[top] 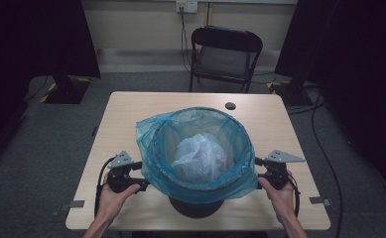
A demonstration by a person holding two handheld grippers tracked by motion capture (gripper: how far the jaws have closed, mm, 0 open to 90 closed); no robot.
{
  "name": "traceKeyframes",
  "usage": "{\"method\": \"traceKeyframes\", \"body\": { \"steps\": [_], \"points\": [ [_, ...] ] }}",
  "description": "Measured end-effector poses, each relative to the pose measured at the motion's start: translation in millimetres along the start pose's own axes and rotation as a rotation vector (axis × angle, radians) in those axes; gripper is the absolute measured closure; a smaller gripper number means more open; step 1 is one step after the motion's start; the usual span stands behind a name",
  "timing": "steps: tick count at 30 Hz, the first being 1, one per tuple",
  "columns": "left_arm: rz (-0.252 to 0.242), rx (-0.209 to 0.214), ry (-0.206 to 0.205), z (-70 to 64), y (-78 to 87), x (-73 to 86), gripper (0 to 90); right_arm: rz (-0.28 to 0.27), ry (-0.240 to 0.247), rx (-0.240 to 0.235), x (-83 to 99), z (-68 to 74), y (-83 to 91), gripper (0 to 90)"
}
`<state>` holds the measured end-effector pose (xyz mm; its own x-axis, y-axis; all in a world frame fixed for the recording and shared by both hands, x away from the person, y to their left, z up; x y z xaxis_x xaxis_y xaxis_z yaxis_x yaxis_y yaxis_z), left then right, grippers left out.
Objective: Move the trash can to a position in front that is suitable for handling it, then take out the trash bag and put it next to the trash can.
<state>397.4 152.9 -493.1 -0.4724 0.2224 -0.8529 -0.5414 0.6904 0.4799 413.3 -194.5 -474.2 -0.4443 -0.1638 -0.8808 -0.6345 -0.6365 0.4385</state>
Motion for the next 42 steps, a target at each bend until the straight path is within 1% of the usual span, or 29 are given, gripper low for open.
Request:
{"method": "traceKeyframes", "body": {
  "steps": [2, 3, 4, 6, 8, 10, 12, 13, 15, 16, 17, 20, 22, 24, 25, 26, 27, 28, 29, 31, 32, 33, 34, 35, 36, 37, 39, 40, 42],
  "points": [
    [0.001, -0.019, 0.006, 2.8, 3.4, -0.6, 23.5, -0.014, -0.001, -0.002, -1.9, 0.3, 4.5, 23.9],
    [0.005, -0.020, 0.003, 3.2, 5.3, -2.2, 23.7, -0.020, -0.001, -0.004, -2.9, 0.8, 6.5, 24.0],
    [-0.011, -0.013, 0.008, 2.2, 7.9, -5.8, 24.3, -0.021, 0.000, -0.005, -3.8, 1.8, 8.3, 24.0],
    [-0.049, 0.001, 0.002, -0.5, 14.0, -14.1, 28.8, -0.033, 0.005, -0.010, -6.8, 5.5, 12.2, 24.3],
    [-0.052, -0.003, -0.011, -1.2, 19.1, -18.0, 29.3, -0.047, 0.018, -0.014, -10.7, 9.1, 16.2, 24.4],
    [-0.051, 0.002, -0.010, -0.1, 24.2, -18.2, 29.3, -0.052, 0.026, -0.014, -14.2, 11.8, 20.0, 24.6],
    [-0.060, -0.007, -0.009, 3.6, 31.0, -17.4, 29.3, -0.064, 0.039, -0.011, -18.4, 13.5, 24.8, 24.8],
    [-0.071, -0.009, 0.006, 5.2, 34.3, -17.4, 29.3, -0.072, 0.043, -0.013, -20.6, 14.2, 27.3, 24.9],
    [-0.090, -0.020, 0.008, 8.3, 41.8, -18.6, 29.2, -0.085, 0.047, -0.020, -25.2, 16.7, 31.9, 24.9],
    [-0.090, -0.020, 0.008, 8.3, 41.8, -18.6, 29.4, -0.085, 0.047, -0.020, -25.2, 16.7, 31.9, 24.9],
    [-0.087, -0.025, -0.009, 9.3, 45.8, -18.9, 29.4, -0.092, 0.052, -0.026, -27.6, 18.5, 34.0, 25.0],
    [-0.106, -0.022, -0.021, 7.4, 57.5, -24.2, 31.0, -0.110, 0.063, -0.037, -35.3, 23.6, 39.2, 25.7],
    [-0.122, -0.028, -0.041, 5.7, 64.5, -30.4, 32.9, -0.122, 0.067, -0.040, -40.4, 25.6, 41.4, 26.3],
    [-0.158, 0.009, -0.045, -0.2, 71.9, -43.8, 37.4, -0.141, 0.073, -0.050, -47.8, 27.6, 43.9, 27.7],
    [-0.158, 0.009, -0.045, -0.2, 71.9, -43.8, 38.1, -0.144, 0.076, -0.055, -50.6, 28.0, 44.3, 28.8],
    [-0.188, 0.023, -0.056, -4.1, 75.8, -55.5, 37.6, -0.145, 0.075, -0.061, -53.3, 28.3, 44.6, 30.1],
    [-0.188, 0.023, -0.056, -4.1, 75.8, -55.5, 36.8, -0.145, 0.075, -0.061, -53.3, 28.3, 44.6, 30.1],
    [-0.203, 0.032, -0.059, -6.6, 77.9, -62.5, 36.8, -0.151, 0.079, -0.063, -56.6, 28.4, 44.8, 31.9],
    [-0.217, 0.036, -0.058, -7.5, 79.2, -67.0, 35.8, -0.158, 0.083, -0.076, -60.7, 29.8, 45.4, 35.1],
    [-0.252, 0.061, -0.052, -11.6, 82.5, -78.3, 34.4, -0.172, 0.089, -0.081, -66.6, 31.3, 46.0, 37.0],
    [-0.264, 0.071, -0.052, -13.6, 83.5, -83.1, 32.2, -0.183, 0.092, -0.086, -72.9, 32.5, 47.0, 44.1],
    [-0.276, 0.080, -0.048, -15.7, 84.5, -87.7, 30.9, -0.193, 0.089, -0.095, -75.9, 33.2, 48.1, 46.1],
    [-0.293, 0.087, -0.040, -17.9, 85.6, -92.2, 30.9, -0.193, 0.089, -0.095, -75.9, 33.2, 48.1, 46.1],
    [-0.307, 0.100, -0.038, -21.3, 86.4, -97.0, 30.3, -0.202, 0.084, -0.103, -78.8, 34.0, 49.1, 48.7],
    [-0.313, 0.104, -0.039, -23.0, 86.6, -99.6, 29.1, -0.220, 0.085, -0.120, -83.9, 36.9, 52.4, 56.2],
    [-0.316, 0.103, -0.047, -24.6, 87.0, -102.7, 29.1, -0.220, 0.085, -0.120, -83.9, 36.9, 52.4, 56.2],
    [-0.325, 0.109, -0.060, -29.6, 87.5, -111.1, 27.1, -0.235, 0.090, -0.122, -88.6, 38.3, 56.7, 61.1],
    [-0.336, 0.118, -0.061, -31.9, 88.4, -114.6, 26.8, -0.245, 0.090, -0.137, -91.3, 39.3, 59.2, 65.3],
    [-0.354, 0.146, -0.049, -37.5, 89.1, -119.4, 25.0, -0.262, 0.093, -0.136, -95.8, 39.1, 63.2, 70.8]
  ]
}}
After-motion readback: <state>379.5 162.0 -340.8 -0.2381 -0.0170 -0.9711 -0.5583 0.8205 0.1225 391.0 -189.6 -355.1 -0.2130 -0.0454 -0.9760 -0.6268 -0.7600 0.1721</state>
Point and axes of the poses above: each handheld gripper's, and its own axes: y roughly backward along the jaws, x roughly out of its underside, z roughly to its left, the point moved 9 cm from there along -y, roughly forward along the jaws, and after that the axes turned 2 degrees about -z, right-handed, at the moved point
